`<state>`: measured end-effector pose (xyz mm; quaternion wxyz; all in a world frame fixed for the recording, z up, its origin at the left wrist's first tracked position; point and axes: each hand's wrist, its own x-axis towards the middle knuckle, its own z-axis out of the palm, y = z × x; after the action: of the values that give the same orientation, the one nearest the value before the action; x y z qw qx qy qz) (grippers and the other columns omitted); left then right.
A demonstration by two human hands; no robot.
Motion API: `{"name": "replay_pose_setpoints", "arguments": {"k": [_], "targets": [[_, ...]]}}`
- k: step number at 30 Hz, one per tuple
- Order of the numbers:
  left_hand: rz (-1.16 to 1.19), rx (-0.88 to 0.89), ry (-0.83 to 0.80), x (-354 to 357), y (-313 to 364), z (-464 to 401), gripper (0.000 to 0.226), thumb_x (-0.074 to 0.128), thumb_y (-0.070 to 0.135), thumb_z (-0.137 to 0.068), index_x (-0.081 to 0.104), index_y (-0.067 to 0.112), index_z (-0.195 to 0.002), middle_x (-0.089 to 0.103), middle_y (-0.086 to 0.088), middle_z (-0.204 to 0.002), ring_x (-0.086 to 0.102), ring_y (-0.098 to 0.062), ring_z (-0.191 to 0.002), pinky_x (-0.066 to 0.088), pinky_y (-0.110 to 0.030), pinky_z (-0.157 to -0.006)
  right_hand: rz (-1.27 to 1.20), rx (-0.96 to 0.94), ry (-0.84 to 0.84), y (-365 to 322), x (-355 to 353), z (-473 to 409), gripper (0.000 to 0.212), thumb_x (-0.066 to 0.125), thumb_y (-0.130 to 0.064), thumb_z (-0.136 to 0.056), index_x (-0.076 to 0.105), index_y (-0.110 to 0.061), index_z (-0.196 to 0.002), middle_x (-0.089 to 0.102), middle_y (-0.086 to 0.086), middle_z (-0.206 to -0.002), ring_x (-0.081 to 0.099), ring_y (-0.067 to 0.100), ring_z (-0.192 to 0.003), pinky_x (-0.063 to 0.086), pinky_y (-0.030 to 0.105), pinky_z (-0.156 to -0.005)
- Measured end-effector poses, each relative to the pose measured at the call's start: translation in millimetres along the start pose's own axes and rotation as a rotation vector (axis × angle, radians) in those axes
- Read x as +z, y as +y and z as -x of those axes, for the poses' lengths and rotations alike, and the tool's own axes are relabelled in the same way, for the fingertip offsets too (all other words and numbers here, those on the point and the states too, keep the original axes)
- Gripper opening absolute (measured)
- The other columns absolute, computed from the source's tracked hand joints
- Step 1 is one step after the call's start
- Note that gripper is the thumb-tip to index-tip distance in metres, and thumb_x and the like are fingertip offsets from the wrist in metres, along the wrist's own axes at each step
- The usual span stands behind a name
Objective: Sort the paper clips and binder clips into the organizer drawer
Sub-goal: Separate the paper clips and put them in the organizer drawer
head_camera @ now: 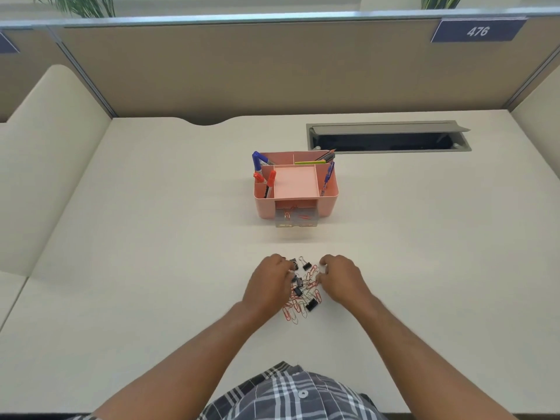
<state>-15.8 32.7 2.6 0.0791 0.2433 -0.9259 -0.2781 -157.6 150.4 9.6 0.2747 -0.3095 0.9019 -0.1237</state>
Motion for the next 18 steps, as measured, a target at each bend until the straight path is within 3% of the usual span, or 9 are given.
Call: {"name": "replay_pose_setpoints", "arguments": {"k": [3,6,12,18], "targets": [[-0.11,0.114,-0.029,9,9,-4,0.014,0.061,0.017,-0.087,0.072,0.013,-0.094,0.062,-0.004,-0.085,0.055,-0.027,-0.079,0.046,-0.04,-0.07,0.064,-0.038,0.026,-8,8,2,0.028,0.061,-0.016,-0.088,0.06,-0.011,-0.115,0.06,0.011,-0.111,0.061,0.033,-0.099,0.049,0.036,-0.081],[-0.187,0.125,-0.023,14,17,-10,0.009,0.067,0.024,-0.081,0.069,0.015,-0.081,0.055,-0.003,-0.077,0.052,-0.028,-0.072,0.037,-0.035,-0.062,0.058,-0.108,0.04,-13,12,3,0.025,0.055,-0.015,-0.089,0.06,-0.012,-0.113,0.058,0.01,-0.109,0.06,0.031,-0.096,0.046,0.034,-0.077],[-0.317,0.023,-0.068,14,11,-10,0.011,0.059,0.019,-0.085,0.068,0.017,-0.092,0.059,-0.001,-0.094,0.051,-0.028,-0.094,0.033,-0.036,-0.07,-0.118,-0.106,0.074,1,6,1,0.027,0.05,-0.011,-0.093,0.065,-0.014,-0.116,0.067,0.007,-0.107,0.062,0.025,-0.098,0.05,0.032,-0.083],[-0.288,-0.019,-0.058,8,9,-4,0.019,0.058,0.022,-0.089,0.065,0.019,-0.106,0.062,0.002,-0.104,0.051,-0.026,-0.102,0.039,-0.039,-0.079,-0.012,-0.254,-0.06,10,6,1,0.045,0.057,-0.012,-0.092,0.054,-0.025,-0.135,0.051,0.002,-0.116,0.056,0.02,-0.104,0.044,0.026,-0.083]]}}
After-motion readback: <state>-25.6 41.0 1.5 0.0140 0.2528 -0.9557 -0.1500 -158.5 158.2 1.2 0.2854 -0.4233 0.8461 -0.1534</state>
